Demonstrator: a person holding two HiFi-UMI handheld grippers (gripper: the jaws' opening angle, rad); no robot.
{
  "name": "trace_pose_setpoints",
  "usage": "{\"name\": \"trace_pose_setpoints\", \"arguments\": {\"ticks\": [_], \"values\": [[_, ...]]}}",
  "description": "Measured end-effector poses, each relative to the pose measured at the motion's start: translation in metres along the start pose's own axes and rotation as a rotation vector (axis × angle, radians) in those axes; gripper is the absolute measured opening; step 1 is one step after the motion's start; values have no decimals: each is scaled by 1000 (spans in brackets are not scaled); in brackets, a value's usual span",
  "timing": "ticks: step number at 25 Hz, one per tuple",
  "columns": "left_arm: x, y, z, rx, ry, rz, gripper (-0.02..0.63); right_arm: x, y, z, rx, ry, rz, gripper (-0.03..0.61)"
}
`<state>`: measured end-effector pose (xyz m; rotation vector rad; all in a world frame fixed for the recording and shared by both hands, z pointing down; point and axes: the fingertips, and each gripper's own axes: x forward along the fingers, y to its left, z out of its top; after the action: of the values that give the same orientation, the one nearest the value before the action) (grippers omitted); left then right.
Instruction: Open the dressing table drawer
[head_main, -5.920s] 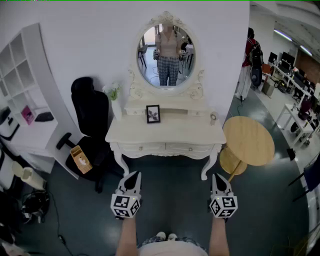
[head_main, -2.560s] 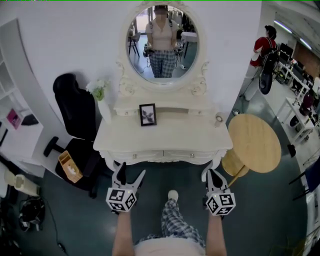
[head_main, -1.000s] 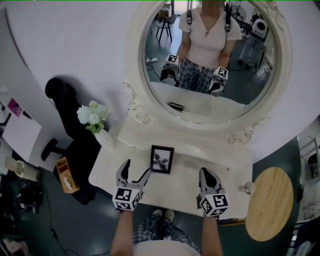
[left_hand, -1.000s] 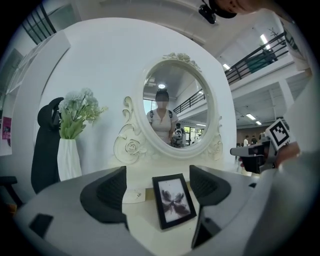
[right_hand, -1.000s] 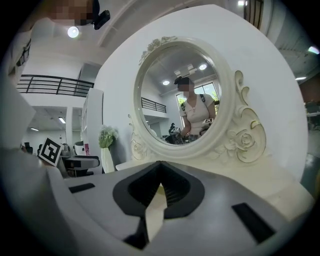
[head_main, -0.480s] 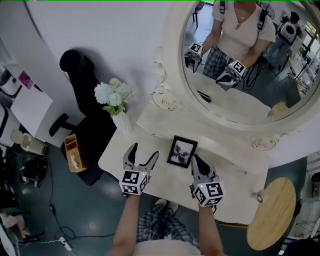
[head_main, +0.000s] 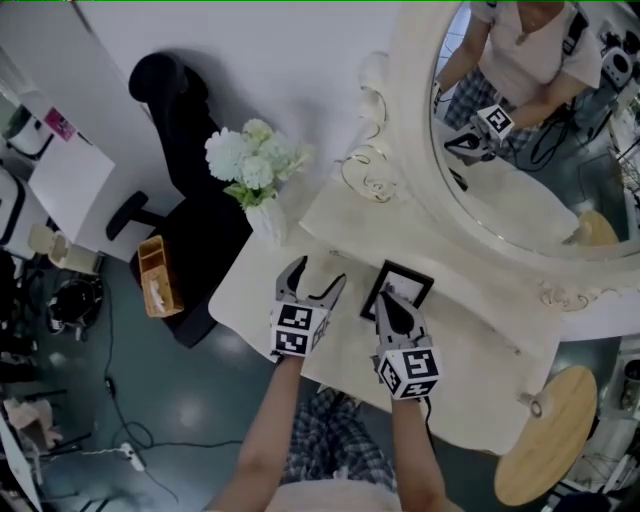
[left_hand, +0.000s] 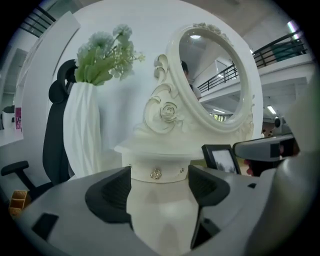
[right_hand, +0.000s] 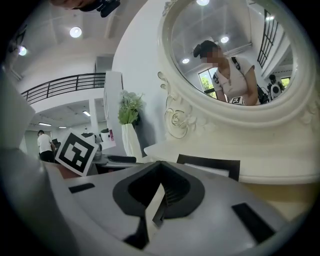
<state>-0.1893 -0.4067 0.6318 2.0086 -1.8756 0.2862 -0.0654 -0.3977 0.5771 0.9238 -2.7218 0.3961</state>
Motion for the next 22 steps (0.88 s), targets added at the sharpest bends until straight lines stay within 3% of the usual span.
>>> {"name": "trace_pose_setpoints", "arguments": {"ticks": [2,5,22], "values": [[11,-1,-6,1,34,-6,363,3,1,-4,-5,11,-2,16],[24,-1,-10,17,64,-5,281,5,0,-9,-3,28,-9,15],[62,7,-24,41,131,35,112,12,-9,-21,9,63,-43,16]]}}
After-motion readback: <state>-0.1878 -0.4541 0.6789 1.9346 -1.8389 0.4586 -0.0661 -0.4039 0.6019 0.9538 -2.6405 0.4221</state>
